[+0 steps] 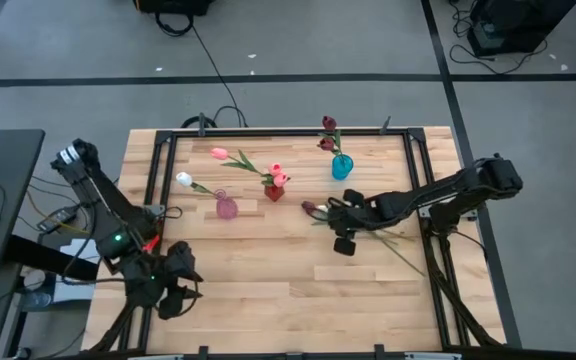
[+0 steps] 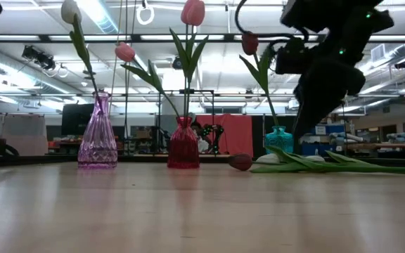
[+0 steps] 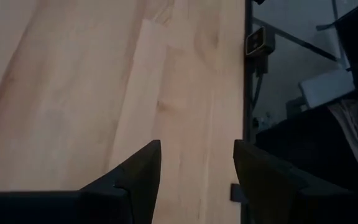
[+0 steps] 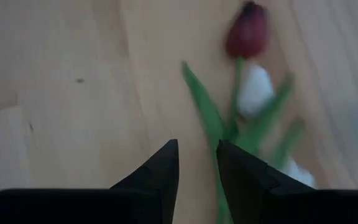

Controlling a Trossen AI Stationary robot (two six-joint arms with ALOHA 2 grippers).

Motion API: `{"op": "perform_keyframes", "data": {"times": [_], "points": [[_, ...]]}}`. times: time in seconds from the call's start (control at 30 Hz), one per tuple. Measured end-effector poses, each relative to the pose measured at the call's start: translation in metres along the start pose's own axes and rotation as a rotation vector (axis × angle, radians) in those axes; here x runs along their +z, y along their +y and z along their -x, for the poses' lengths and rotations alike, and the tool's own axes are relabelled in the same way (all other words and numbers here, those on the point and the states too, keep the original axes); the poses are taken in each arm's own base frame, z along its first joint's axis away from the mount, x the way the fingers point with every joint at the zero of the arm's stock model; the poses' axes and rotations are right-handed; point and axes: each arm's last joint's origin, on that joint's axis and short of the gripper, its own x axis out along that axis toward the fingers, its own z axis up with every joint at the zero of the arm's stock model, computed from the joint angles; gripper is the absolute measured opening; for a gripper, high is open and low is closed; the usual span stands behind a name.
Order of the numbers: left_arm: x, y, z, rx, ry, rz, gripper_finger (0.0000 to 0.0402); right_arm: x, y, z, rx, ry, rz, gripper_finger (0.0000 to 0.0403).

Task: Sort flowers into vase by color
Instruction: Put the red tulip into the blue vase

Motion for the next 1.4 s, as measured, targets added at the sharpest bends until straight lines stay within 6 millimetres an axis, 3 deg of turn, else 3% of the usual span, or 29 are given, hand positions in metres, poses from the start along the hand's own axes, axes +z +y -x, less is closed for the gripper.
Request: {"op": "perform_keyframes", "data": {"times": [0.53, 0.8, 1.1, 1.4], "points": [[-0.008, -0.016, -0.018, -0.021, -0.002, 0.023, 0.0206, 0.003, 0.002, -0.043, -0.104, 0.007, 0.177, 0.0122], [-0.008, -0.019, -0.02, -0.048, -0.005, 0.035, 0.0206, 0.005, -0.004, -0.043, -0.148, 0.0, 0.146, 0.0121], [-0.008, -0.019, -0.02, -0.045, -0.003, 0.036, 0.0206, -0.01, -0.008, -0.042, -0.164, 0.147, 0.132, 0.0121], [-0.008, -0.019, -0.02, -0.043, -0.002, 0.035, 0.0206, -0.011, -0.012, -0.043, -0.139, 0.182, 0.149, 0.0119]]}}
